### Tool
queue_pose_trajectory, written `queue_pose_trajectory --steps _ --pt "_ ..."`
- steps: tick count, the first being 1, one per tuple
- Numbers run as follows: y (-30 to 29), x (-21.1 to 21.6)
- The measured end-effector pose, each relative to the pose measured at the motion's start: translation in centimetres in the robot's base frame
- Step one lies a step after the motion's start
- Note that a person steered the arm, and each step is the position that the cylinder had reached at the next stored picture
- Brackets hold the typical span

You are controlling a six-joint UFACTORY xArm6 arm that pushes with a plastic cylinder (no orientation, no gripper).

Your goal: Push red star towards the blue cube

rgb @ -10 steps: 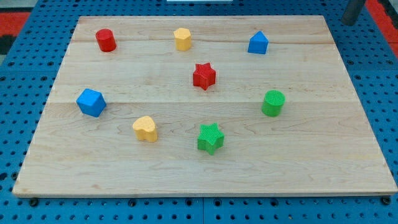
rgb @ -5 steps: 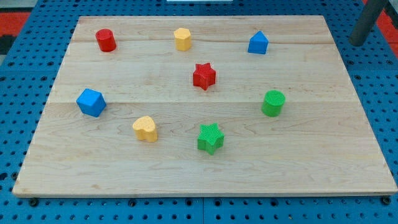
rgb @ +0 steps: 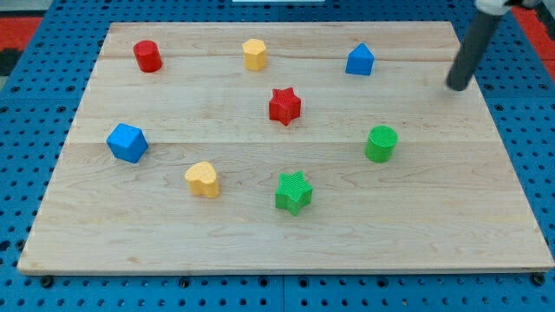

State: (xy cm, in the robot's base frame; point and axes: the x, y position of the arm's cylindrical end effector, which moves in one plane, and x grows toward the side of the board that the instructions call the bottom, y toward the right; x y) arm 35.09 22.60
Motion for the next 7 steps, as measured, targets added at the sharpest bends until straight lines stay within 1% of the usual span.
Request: queue_pose_trajectory --steps 1,2,3,5,6,7 --pt "-10.1 0.0" --pt "-16.8 2.2" --pt "-22.6 2.2" --pt "-23.7 2.3" --pt "-28.1 4.8" --pt "-28.0 5.3"
